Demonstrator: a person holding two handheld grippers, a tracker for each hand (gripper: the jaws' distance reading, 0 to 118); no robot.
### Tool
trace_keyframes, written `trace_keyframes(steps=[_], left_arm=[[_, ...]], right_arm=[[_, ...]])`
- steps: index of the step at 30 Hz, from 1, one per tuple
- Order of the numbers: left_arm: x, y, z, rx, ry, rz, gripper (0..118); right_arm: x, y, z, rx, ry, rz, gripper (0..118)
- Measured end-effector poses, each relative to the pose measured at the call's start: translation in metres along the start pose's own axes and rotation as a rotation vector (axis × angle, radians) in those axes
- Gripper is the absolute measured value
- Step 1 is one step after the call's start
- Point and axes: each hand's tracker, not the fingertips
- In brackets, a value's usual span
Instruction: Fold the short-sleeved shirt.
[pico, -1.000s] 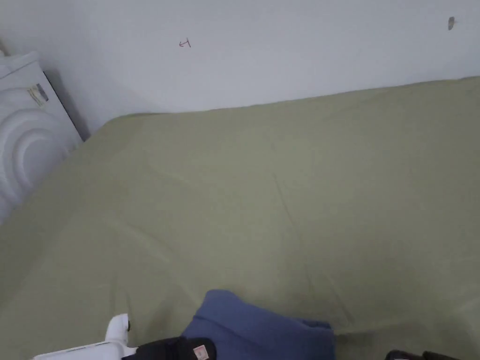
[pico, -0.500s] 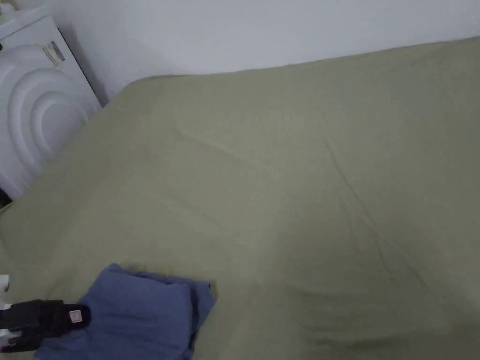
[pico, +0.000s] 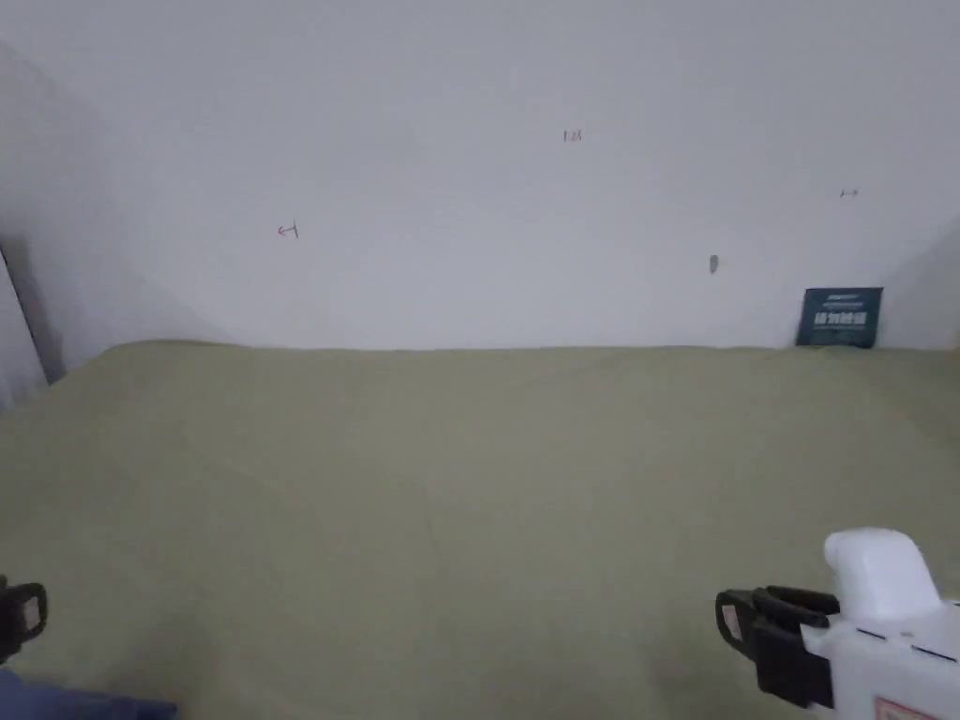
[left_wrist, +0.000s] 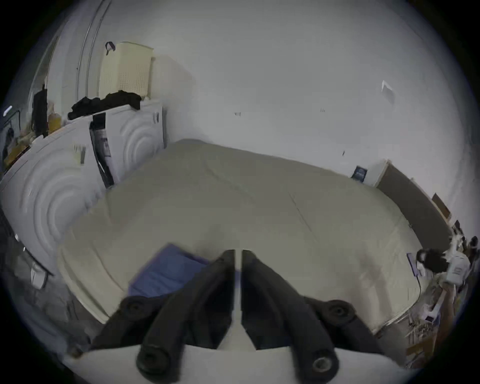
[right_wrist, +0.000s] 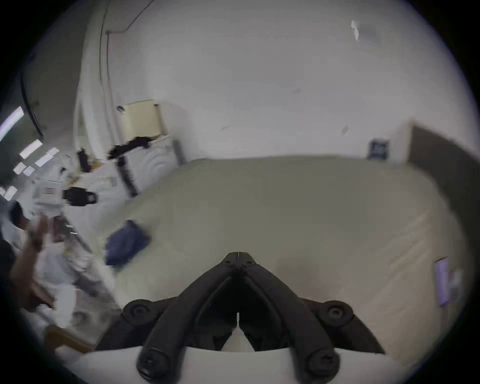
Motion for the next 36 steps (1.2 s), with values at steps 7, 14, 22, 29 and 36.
trace_keyframes(steps=[7,14,22,29,36], left_arm=[[0.152,-0.058,0.037,0.248,-0.030,-0.140,1],[0.222,-0.088,0.044,0.301,-0.039,-0.230,1],[0.244,-0.111,0.057,0.349,-0.042,-0.267,1],[0.246,-0.103,0.065,0.343,-0.029,-0.239,1],[0.234,-0.094,0.072,0.365,-0.009,-0.145,104]], right_arm=[[0.020,0.012,0.047,0.081,-0.321,0.018,1],[0.003,-0.029,0.074,0.145,-0.380,-0.015,1],[-0.014,-0.045,0.081,0.141,-0.420,-0.021,2],[-0.014,-0.041,0.085,0.152,-0.430,-0.030,2],[-0.009,-0.031,0.091,0.207,-0.487,-0.055,118]])
